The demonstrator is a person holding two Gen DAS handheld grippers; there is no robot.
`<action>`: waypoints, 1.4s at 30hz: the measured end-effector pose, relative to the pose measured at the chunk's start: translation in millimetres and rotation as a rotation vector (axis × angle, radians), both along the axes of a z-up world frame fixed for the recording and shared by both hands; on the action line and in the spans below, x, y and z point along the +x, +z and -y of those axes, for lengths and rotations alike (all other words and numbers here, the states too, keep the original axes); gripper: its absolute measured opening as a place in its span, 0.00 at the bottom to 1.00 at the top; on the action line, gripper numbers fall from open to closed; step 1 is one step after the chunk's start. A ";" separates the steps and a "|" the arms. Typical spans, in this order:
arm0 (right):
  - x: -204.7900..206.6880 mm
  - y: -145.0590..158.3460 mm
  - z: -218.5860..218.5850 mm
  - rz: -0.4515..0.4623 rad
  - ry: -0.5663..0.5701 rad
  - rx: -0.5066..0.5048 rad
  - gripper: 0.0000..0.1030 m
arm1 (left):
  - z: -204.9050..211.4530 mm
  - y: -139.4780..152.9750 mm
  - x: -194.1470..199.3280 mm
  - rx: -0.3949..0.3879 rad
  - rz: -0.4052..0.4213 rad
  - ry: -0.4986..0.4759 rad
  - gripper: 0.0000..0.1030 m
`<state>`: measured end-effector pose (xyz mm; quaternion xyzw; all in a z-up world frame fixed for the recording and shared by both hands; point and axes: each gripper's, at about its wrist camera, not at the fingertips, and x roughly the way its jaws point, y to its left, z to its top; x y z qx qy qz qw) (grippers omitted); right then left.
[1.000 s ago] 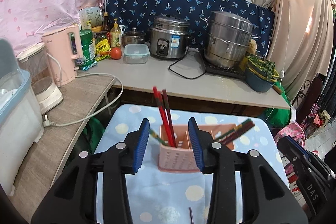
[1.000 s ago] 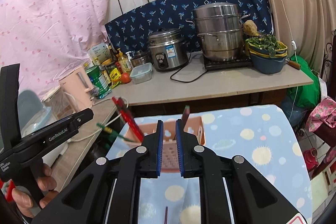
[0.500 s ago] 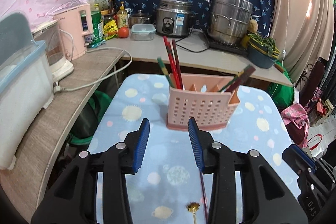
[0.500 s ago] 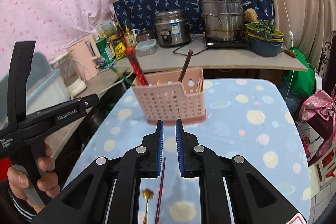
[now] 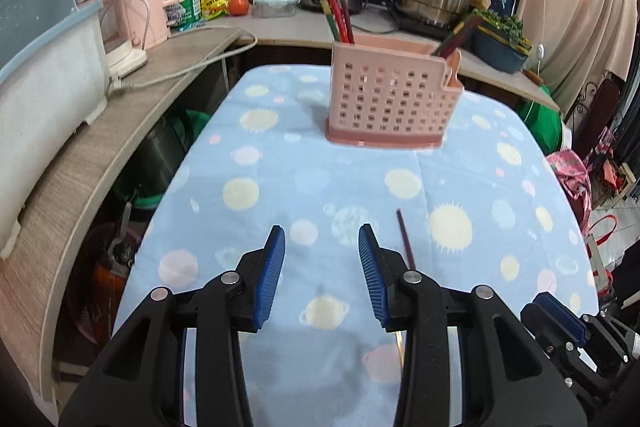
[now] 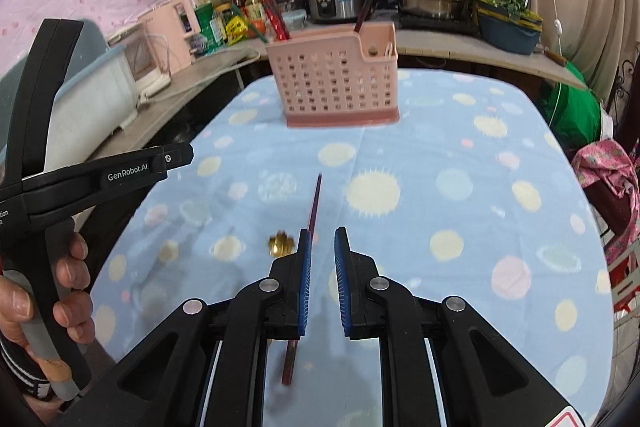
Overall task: Organize utensils
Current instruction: 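Move both open tools back down to the last chopstick and gold spoon, then grasp the last dark-red chopstick with the right tool while the left tool grasps the gold spoon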
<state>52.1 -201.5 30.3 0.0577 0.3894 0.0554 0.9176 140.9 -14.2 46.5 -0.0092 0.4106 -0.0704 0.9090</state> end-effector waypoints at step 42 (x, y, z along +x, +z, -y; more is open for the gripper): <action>-30.0 -86.9 -36.0 -0.185 0.061 -0.016 0.08 | -1.0 -89.4 -49.7 0.038 -0.214 -0.048 0.37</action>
